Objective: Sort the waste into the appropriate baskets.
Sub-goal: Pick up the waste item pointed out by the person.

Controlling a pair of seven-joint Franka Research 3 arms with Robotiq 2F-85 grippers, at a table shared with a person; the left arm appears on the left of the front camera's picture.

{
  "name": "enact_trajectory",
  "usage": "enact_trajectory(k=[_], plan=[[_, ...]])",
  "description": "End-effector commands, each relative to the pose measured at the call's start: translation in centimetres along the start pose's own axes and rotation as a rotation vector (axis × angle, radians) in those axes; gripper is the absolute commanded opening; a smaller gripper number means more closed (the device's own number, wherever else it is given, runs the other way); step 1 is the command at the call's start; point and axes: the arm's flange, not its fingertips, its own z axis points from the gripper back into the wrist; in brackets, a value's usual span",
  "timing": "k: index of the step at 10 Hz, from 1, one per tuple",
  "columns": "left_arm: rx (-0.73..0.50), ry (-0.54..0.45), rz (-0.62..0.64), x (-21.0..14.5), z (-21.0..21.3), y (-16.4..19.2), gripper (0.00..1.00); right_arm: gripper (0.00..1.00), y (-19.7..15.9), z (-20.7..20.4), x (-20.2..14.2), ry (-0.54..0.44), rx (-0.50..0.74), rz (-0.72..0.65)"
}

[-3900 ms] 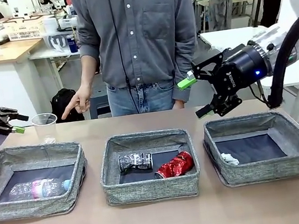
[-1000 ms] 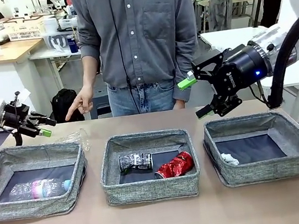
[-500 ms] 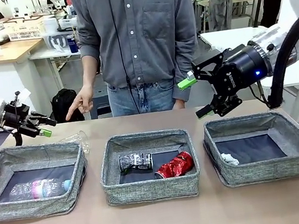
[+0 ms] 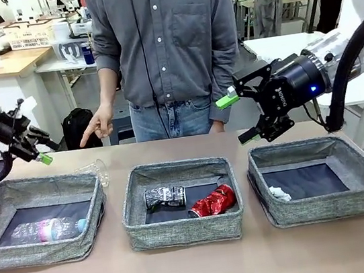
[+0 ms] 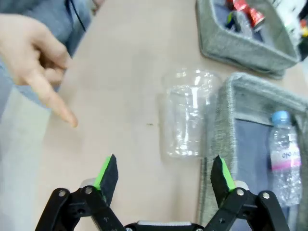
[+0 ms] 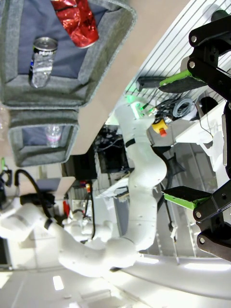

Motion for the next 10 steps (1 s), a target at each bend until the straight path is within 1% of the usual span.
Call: enact_trajectory(k=[1, 2, 3, 4, 5, 6, 7, 8, 9, 10], plan=[[0.023, 0.165, 0.0, 3.7, -1.8, -3.9, 0.98, 1.0, -0.1, 0.0, 0.2, 0.003, 0.003, 0.02], [0.031, 0.121, -0.028, 4.9, -3.3, -4.6, 0.98, 1.0, -0.1, 0.0, 0.2, 0.003, 0.003, 0.02], [-0.002, 0.099, -0.021, 5.2, -2.6, -4.2, 0.98, 1.0, -0.1, 0.0, 0.2, 0.003, 0.003, 0.02], [0.022, 0.115, -0.031, 4.7, -0.8, -3.2, 0.98, 1.0, -0.1, 0.0, 0.2, 0.003, 0.003, 0.02], [0.022, 0.115, -0.031, 4.7, -0.8, -3.2, 0.98, 1.0, -0.1, 0.0, 0.2, 0.003, 0.003, 0.02], [0.006, 0.12, -0.042, 6.0, -2.3, -4.1, 0.98, 1.0, -0.1, 0.0, 0.2, 0.003, 0.003, 0.02], [0.048, 0.189, -0.073, 6.7, -4.6, -4.3, 0.98, 1.0, -0.1, 0.0, 0.2, 0.003, 0.003, 0.02], [0.022, 0.214, -0.087, 7.4, -5.6, -3.9, 0.98, 1.0, -0.1, 0.0, 0.2, 0.003, 0.003, 0.02], [0.046, 0.253, -0.086, 7.8, -6.0, -3.4, 0.98, 1.0, -0.1, 0.0, 0.2, 0.003, 0.003, 0.02], [0.028, 0.255, -0.084, 7.7, -6.2, -3.1, 0.98, 1.0, -0.1, 0.0, 0.2, 0.003, 0.003, 0.02]])
